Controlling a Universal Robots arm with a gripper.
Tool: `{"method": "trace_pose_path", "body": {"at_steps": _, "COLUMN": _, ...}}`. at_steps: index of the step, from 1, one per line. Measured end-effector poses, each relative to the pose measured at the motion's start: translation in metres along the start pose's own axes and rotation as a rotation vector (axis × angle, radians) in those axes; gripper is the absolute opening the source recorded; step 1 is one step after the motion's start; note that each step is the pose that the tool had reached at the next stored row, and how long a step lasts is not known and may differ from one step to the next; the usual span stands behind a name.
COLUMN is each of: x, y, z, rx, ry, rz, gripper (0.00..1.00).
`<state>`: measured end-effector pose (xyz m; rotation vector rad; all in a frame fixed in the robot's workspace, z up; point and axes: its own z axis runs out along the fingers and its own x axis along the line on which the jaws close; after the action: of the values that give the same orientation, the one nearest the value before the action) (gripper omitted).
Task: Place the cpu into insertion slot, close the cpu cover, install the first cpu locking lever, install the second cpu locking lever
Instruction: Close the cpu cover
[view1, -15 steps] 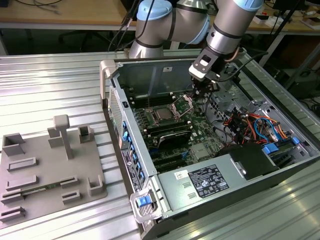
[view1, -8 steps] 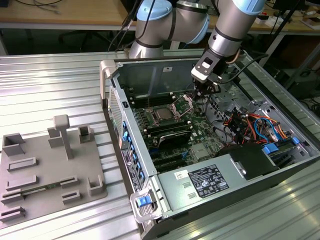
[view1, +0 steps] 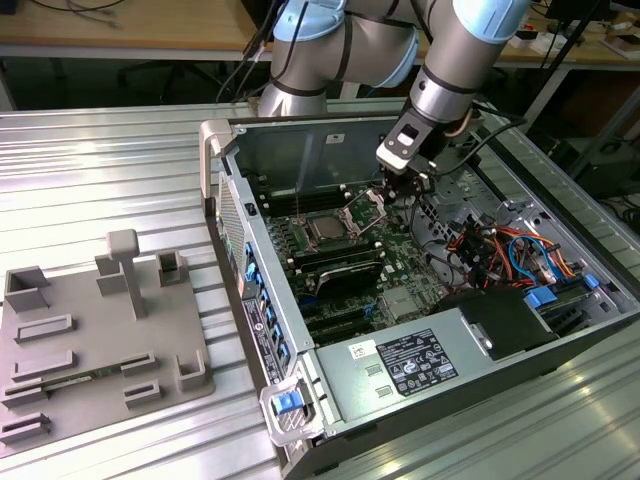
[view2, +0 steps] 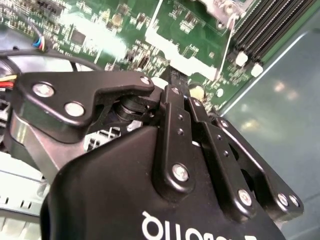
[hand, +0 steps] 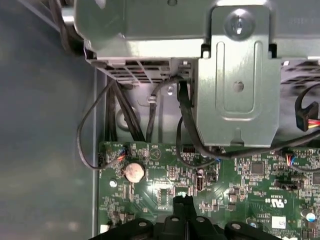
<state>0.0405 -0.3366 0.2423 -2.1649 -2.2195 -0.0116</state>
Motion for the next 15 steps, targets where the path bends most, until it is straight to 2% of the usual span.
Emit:
{"method": "trace_pose_path", "body": {"at_steps": 3, "x": 0.0002, "y": -0.0028, "z": 0.0006, "rx": 0.0146, "ry": 0.0001, "rz": 0.0, "gripper": 0.11}}
{"method": "trace_pose_path", "body": {"at_steps": 5, "x": 0.0003, "y": -0.0052, "z": 0.0007, "rx": 0.022, "ry": 0.0006, "rz": 0.0, "gripper": 0.11}}
{"method": "trace_pose_path", "body": {"at_steps": 7, "x": 0.0006, "y": -0.0105, "z": 0.0009, "rx": 0.0236, "ry": 0.0006, "rz": 0.0, "gripper": 0.11}}
{"method": "trace_pose_path", "body": {"at_steps": 9, "x": 0.0012, "y": -0.0204, "z": 0.0014, "rx": 0.024, "ry": 0.0005, "rz": 0.0, "gripper": 0.11}}
{"method": "trace_pose_path", "body": {"at_steps": 11, "x": 0.002, "y": -0.0298, "z": 0.0036, "rx": 0.0241, "ry": 0.0006, "rz": 0.0, "gripper": 0.11}}
{"method": "trace_pose_path", "body": {"at_steps": 15, "x": 0.0028, "y": -0.0426, "z": 0.0087, "rx": 0.025, "ry": 0.0007, "rz": 0.001, "gripper": 0.11}}
